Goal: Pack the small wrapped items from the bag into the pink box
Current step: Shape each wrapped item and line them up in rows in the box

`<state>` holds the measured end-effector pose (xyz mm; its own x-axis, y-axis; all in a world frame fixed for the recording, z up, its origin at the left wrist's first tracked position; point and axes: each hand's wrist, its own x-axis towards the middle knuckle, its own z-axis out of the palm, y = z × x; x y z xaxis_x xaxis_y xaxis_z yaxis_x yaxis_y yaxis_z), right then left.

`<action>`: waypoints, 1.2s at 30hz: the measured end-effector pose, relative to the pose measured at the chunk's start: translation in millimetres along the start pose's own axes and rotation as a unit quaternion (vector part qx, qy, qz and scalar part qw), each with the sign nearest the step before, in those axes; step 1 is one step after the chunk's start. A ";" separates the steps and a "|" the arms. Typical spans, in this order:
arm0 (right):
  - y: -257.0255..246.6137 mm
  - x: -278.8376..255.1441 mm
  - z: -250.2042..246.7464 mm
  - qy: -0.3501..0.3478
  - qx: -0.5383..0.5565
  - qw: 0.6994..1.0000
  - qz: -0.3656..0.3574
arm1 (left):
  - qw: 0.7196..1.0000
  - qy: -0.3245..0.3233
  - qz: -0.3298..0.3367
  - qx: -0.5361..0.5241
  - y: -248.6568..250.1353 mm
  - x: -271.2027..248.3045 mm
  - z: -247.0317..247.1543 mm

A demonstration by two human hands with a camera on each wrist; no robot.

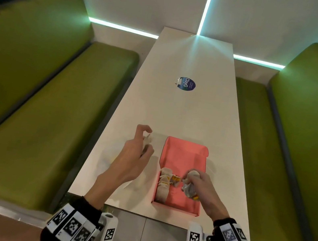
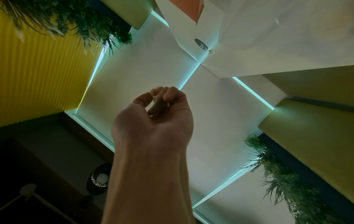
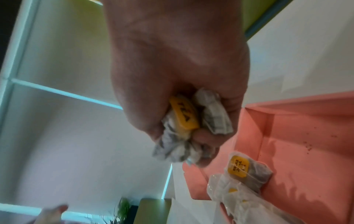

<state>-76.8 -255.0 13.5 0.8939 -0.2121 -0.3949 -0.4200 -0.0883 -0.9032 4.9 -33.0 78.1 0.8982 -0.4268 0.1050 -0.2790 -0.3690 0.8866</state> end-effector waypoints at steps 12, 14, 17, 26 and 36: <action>-53.9 -18.8 39.0 -0.013 -0.015 0.985 -0.173 | 0.995 -0.095 0.009 0.036 3.7 -5.0 17.9; -57.3 -16.8 42.7 0.000 -0.029 0.980 -0.195 | 0.993 -0.107 0.013 0.044 4.5 -5.8 17.0; -57.3 -16.9 42.3 0.006 -0.017 0.979 -0.202 | 0.991 -0.119 0.012 0.059 2.8 -7.8 14.4; -84.1 -33.4 5.1 -0.049 -0.105 0.968 -0.224 | 0.972 -0.129 0.106 0.168 -11.6 -20.9 6.3; -114.0 -40.3 -20.7 -0.087 -0.121 0.964 -0.219 | 0.989 -0.075 0.078 -0.102 17.5 -34.6 15.1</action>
<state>-68.2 -256.5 135.9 0.9978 0.0616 -0.0258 -0.0019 -0.3604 -0.9328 -36.2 -37.2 83.2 0.7856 -0.5879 0.1930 -0.3221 -0.1223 0.9388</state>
